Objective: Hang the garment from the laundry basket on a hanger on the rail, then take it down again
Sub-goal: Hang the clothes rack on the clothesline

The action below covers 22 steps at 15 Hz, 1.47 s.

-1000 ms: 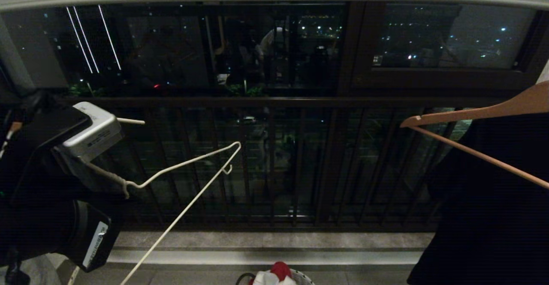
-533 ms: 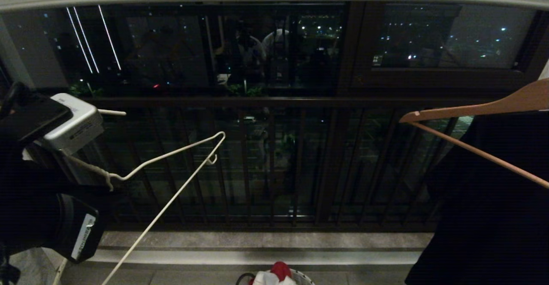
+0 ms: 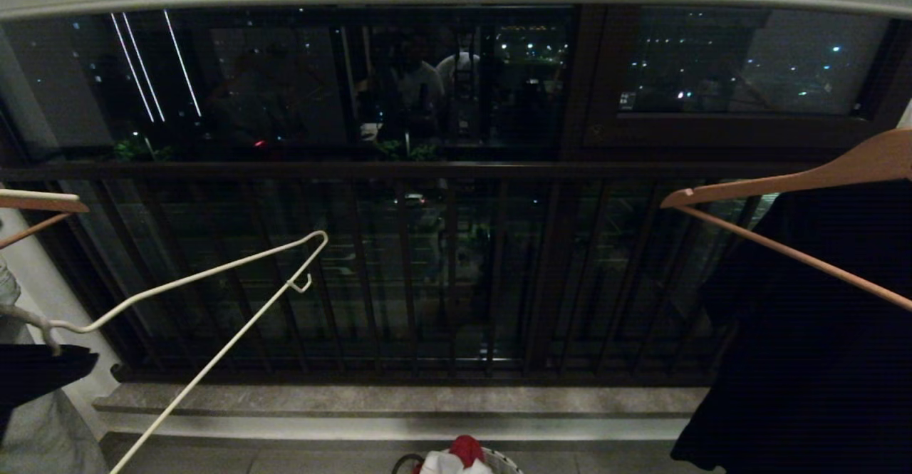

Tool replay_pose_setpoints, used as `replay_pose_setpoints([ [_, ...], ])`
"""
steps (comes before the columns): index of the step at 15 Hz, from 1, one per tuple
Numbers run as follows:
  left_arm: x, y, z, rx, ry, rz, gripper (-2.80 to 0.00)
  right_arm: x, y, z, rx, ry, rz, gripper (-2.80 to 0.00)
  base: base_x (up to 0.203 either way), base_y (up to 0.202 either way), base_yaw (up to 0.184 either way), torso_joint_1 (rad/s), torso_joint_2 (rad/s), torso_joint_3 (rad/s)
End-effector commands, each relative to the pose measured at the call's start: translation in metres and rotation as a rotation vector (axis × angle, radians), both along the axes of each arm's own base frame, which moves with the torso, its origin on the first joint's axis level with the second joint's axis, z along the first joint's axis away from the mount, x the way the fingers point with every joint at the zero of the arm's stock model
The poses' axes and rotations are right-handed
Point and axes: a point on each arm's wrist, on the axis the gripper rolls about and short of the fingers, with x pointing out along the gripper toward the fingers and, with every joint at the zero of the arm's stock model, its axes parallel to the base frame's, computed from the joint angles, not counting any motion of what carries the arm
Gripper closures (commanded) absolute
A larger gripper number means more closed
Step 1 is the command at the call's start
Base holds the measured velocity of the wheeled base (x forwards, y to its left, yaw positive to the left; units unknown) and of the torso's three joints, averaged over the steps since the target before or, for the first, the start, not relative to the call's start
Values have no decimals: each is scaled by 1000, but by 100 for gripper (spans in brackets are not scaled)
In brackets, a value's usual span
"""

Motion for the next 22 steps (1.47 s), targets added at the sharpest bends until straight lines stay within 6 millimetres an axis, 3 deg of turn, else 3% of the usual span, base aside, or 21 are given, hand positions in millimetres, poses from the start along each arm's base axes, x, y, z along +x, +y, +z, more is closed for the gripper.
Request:
replay_pose_setpoints([
  [1, -26, 20, 22, -46, -22, -28, 0, 0, 0, 0, 0, 2, 0, 0, 0, 0, 0, 0, 0, 0],
  [3, -32, 24, 38, -49, -1, -43, 0, 0, 0, 0, 0, 2, 0, 0, 0, 0, 0, 0, 0, 0],
  [7, -7, 9, 70, -37, 9, 5, 0, 0, 0, 0, 0, 1, 0, 0, 0, 0, 0, 0, 0, 0],
  [10, 14, -1, 84, -29, 0, 39, 0, 0, 0, 0, 0, 1, 0, 0, 0, 0, 0, 0, 0, 0],
  [15, 35, -13, 98, -45, -26, 49, 0, 0, 0, 0, 0, 2, 0, 0, 0, 0, 0, 0, 0, 0],
  [22, 60, -28, 99, -14, -8, 38, 0, 0, 0, 0, 0, 1, 0, 0, 0, 0, 0, 0, 0, 0],
])
